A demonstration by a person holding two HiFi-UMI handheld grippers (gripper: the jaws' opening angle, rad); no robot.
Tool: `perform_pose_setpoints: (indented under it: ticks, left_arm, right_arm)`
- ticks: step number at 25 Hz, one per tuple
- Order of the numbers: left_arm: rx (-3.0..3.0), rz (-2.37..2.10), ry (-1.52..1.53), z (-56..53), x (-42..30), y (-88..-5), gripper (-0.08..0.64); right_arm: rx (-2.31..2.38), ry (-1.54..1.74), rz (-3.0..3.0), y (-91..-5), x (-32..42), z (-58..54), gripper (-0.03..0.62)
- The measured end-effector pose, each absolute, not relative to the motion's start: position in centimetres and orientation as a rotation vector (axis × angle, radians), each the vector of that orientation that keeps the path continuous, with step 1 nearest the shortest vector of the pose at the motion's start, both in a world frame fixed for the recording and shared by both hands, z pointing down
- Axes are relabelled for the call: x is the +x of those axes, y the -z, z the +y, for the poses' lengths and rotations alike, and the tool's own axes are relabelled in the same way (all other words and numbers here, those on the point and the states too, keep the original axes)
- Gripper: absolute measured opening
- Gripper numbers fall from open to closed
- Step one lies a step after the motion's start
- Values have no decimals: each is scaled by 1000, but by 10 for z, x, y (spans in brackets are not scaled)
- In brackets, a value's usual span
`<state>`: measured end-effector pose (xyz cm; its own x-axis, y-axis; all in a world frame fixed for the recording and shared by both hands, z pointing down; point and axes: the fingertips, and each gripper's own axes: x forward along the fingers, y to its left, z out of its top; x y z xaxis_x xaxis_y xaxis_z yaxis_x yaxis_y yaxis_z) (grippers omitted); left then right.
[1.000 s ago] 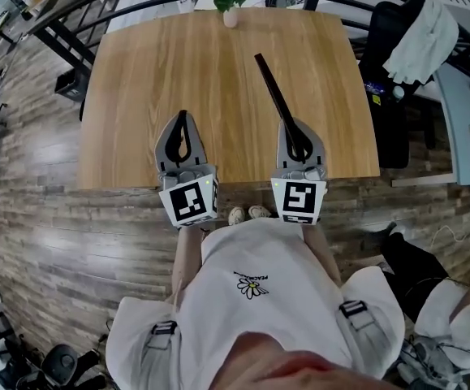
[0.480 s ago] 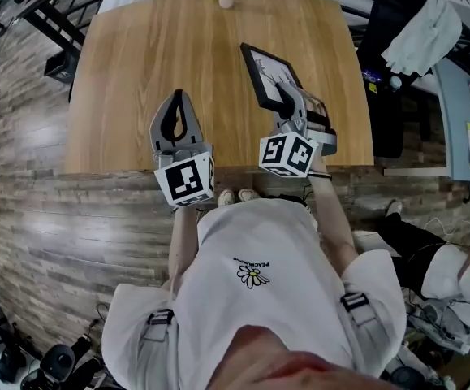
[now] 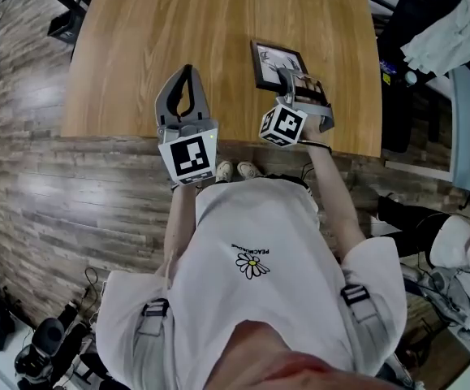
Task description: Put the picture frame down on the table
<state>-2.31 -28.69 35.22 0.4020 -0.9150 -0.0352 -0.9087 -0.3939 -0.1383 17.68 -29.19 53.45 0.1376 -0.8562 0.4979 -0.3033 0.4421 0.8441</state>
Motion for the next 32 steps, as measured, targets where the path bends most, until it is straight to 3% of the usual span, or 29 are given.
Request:
perform_pose_setpoints:
  ticks: [16, 19, 24, 28, 32]
  left_arm:
    - [-2521, 1682, 107, -281, -42, -372, 17]
    - [-2546, 1637, 96, -276, -41, -372, 18]
    - [-2555, 1631, 110, -274, -40, -374, 18]
    - [-2557, 1598, 105, -271, -38, -371, 18]
    - [-2546, 1582, 120, -269, -37, -370, 18]
  right_arm:
    - [945, 478, -1347, -612, 171, -294, 30]
    - [888, 363, -1439, -625, 165, -285, 114]
    - [811, 227, -1538, -639, 158, -275, 180]
    - [643, 44, -1630, -660, 144, -252, 308]
    - [551, 17, -1633, -667, 145, -244, 327]
